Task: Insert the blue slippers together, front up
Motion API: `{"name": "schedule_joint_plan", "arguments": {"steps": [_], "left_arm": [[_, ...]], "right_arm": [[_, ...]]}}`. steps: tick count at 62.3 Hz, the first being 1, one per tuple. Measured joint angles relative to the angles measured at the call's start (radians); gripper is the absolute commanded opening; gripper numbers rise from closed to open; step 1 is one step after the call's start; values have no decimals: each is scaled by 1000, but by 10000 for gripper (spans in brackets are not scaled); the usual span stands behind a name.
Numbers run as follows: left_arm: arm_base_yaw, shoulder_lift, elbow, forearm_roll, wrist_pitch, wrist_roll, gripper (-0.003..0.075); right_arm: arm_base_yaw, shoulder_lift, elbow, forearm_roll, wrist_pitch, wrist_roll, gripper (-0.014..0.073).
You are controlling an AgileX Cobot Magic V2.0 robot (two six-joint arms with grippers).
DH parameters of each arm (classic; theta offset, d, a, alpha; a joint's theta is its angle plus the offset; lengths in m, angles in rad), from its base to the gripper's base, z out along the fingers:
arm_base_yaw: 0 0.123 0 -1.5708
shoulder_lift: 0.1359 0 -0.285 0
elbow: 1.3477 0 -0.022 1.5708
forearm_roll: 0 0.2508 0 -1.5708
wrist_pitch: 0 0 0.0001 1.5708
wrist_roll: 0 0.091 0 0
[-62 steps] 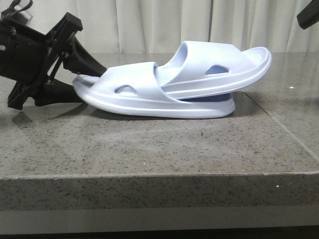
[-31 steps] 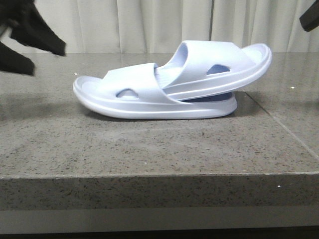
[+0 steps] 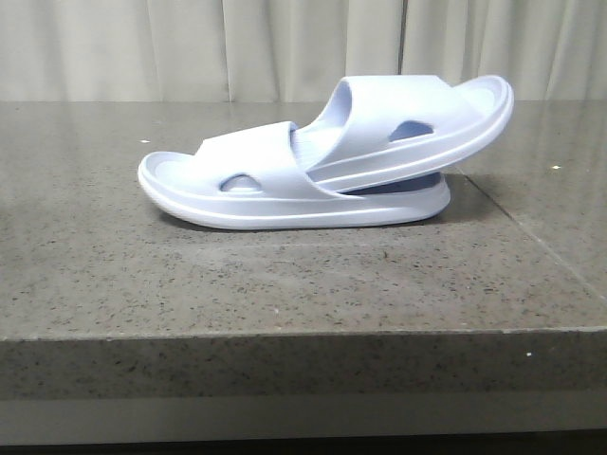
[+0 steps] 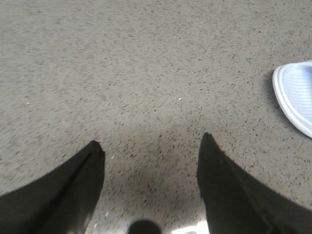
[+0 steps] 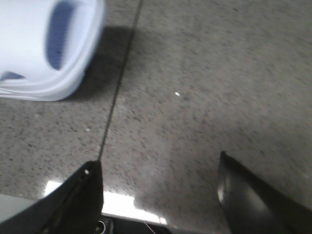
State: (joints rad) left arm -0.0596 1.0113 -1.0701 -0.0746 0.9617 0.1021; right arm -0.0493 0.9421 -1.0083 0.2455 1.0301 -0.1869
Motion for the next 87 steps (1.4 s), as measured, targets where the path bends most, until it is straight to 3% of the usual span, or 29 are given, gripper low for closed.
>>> {"name": "schedule_joint_plan", "arguments": {"steps": [7,26,45,54,59,70,75,78,87], "left_arm": [[0,-106,55,18,8,-13,407],[0,-371,223,58,40,-18,407],[0,-452,297,89,51,-18,407],[0,-452,306,98,51,-18,361],[0,-452,306,98,47,-18,268],[0,-452,306,98,47,-18,92],[0,-452,306,98,47,-18,25],[0,-452,306,98,45,-18,-18],[0,-452,306,81,20,-18,-20]], "right_arm": [[0,-88,25,-60,49,58,519],[2,-336,152,-73,83,76,519],[2,-409,207,-75,140,80,514],[2,-409,207,-75,143,80,358],[2,-409,207,-75,143,80,197],[2,-409,207,-75,143,80,-12],[2,-409,207,-75,143,80,-71],[2,-409,207,-75,143,80,-64],[2,-409,207,-75,143,80,-68]]}}
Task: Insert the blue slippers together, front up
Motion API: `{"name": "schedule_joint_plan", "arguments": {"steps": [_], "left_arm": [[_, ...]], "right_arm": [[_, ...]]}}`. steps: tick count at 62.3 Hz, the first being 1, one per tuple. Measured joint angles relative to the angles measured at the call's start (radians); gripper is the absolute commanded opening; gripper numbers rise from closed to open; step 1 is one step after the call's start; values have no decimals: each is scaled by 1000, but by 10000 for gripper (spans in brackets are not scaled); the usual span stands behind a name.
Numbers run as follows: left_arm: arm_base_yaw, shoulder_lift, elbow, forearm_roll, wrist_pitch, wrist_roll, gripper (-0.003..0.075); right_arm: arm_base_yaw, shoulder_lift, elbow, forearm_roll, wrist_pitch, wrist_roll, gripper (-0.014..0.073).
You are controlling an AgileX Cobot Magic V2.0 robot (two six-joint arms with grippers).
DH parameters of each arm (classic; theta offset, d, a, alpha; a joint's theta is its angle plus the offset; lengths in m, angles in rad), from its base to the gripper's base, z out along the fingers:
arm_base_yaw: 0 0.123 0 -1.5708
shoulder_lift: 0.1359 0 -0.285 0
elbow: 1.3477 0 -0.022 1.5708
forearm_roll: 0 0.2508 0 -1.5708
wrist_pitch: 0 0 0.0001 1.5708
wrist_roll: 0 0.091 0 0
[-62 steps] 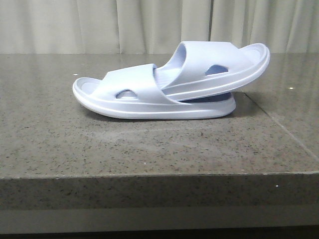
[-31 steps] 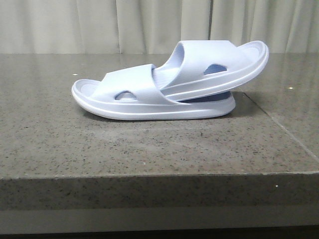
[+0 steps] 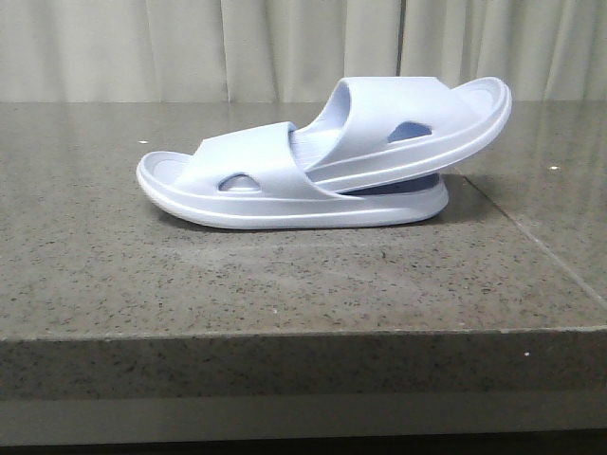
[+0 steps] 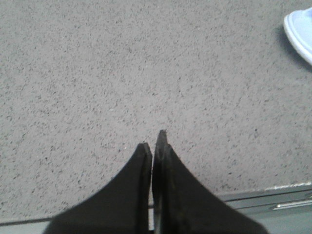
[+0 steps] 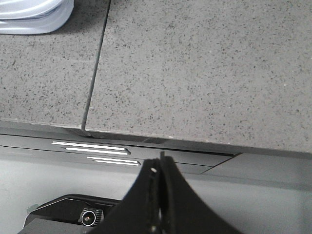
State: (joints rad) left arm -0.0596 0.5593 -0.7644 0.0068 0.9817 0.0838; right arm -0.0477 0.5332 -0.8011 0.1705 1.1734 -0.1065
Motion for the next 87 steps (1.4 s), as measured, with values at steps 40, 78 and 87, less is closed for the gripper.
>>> {"name": "schedule_joint_plan", "arguments": {"steps": [40,78,87], "left_arm": [[0,0,0,-103,-49,-2,-20],[0,-139,243,-26,-419,-2,-20],[0,-310,416,-23,-585,-2,-20]], "right_arm": [[0,0,0,0,0,0,-68],[0,0,0,0,0,2,-68],[0,0,0,0,0,2,-68]]}}
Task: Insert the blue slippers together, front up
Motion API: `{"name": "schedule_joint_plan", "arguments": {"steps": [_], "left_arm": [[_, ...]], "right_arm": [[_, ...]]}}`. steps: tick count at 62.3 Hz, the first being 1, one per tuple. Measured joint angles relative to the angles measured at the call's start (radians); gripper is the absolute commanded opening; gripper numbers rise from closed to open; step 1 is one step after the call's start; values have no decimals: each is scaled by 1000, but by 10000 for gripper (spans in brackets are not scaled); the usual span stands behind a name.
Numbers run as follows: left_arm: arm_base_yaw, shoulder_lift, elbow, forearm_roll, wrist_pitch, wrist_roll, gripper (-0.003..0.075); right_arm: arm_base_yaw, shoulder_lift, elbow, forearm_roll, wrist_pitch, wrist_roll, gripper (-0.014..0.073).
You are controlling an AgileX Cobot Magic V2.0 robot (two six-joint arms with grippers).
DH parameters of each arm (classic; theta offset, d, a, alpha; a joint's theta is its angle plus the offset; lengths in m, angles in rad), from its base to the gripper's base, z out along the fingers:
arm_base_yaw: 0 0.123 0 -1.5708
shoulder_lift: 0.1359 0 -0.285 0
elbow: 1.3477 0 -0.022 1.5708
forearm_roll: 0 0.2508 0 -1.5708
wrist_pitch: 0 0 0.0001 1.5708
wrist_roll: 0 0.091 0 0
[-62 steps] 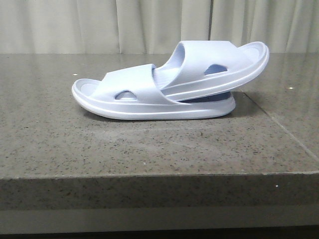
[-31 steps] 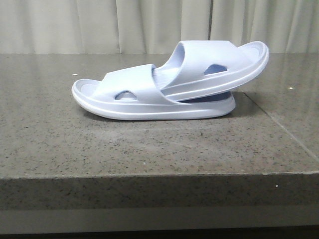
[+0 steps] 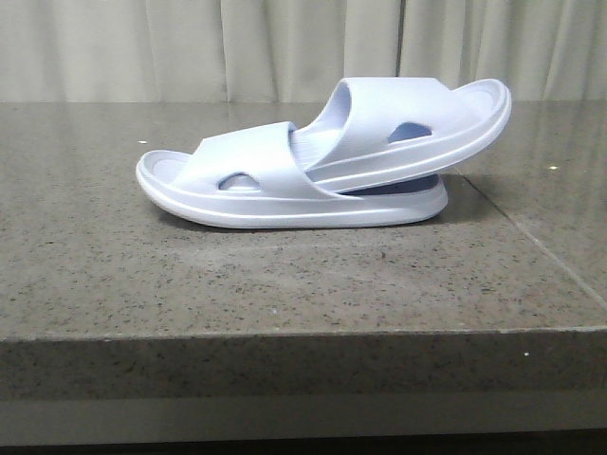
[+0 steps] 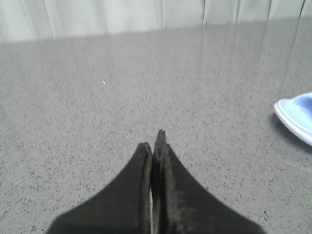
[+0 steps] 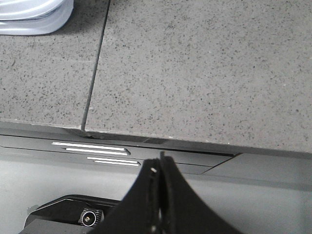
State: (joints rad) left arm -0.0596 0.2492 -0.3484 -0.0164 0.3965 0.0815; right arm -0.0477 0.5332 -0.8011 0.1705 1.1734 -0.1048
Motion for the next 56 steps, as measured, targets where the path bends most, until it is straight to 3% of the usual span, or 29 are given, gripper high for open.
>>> {"name": "schedule_joint_plan", "arguments": {"steps": [16,28,56], "left_arm": [[37,-218,235,-20,-145,-3,-20],[63,-252,348,-54,-247,-5,-20],[29,-252,353,-54,-310,-68,-20]], "right_arm": [[0,0,0,0,0,0,-68],[0,0,0,0,0,0,-68],[0,0,0,0,0,0,-68]]}}
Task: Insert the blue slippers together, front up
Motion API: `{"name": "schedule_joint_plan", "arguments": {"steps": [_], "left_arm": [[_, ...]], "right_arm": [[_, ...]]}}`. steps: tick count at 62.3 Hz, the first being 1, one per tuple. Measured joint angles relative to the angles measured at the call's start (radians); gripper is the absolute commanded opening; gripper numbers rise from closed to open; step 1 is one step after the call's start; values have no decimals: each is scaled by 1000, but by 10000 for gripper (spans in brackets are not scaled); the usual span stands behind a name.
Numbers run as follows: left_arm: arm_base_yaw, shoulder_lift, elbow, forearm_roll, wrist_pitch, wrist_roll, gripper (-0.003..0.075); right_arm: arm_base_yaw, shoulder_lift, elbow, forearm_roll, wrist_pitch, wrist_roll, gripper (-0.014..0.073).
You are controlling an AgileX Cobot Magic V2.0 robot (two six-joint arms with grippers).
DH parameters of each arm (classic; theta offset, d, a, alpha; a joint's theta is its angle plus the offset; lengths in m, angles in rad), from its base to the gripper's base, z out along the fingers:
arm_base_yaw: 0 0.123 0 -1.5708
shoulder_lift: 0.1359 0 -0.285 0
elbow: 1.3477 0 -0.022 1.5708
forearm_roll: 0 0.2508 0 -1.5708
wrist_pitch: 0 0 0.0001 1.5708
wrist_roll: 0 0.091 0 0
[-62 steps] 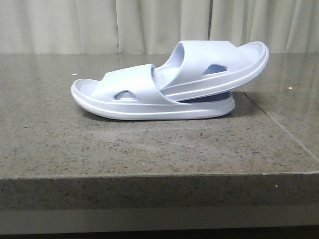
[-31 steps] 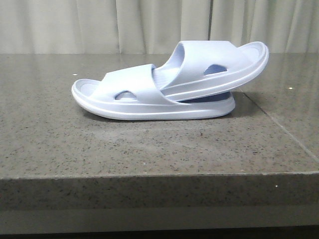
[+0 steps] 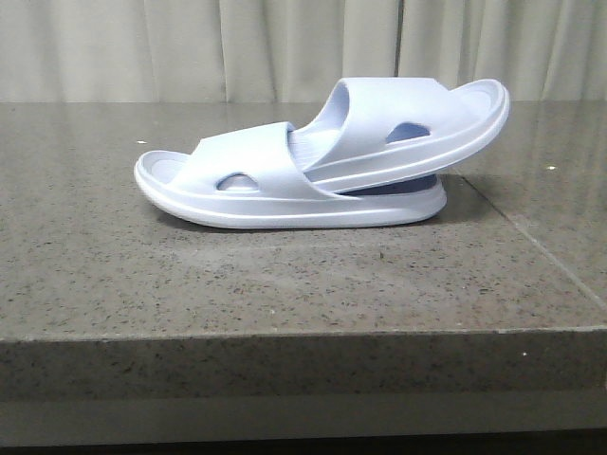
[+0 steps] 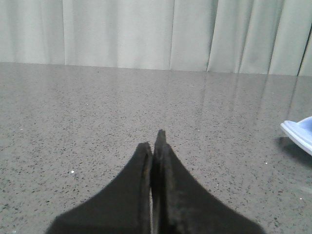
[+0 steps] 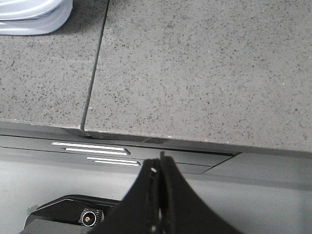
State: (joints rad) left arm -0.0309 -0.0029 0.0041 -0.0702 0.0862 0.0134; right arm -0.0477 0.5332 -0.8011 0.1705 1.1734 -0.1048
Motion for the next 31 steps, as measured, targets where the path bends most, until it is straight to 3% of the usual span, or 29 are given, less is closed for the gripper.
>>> {"name": "schedule_joint_plan", "arguments": {"steps": [31], "left_arm": [[0,0,0,22,-86,-13,-20]], "right_arm": [[0,0,0,0,0,1,-68]]}}
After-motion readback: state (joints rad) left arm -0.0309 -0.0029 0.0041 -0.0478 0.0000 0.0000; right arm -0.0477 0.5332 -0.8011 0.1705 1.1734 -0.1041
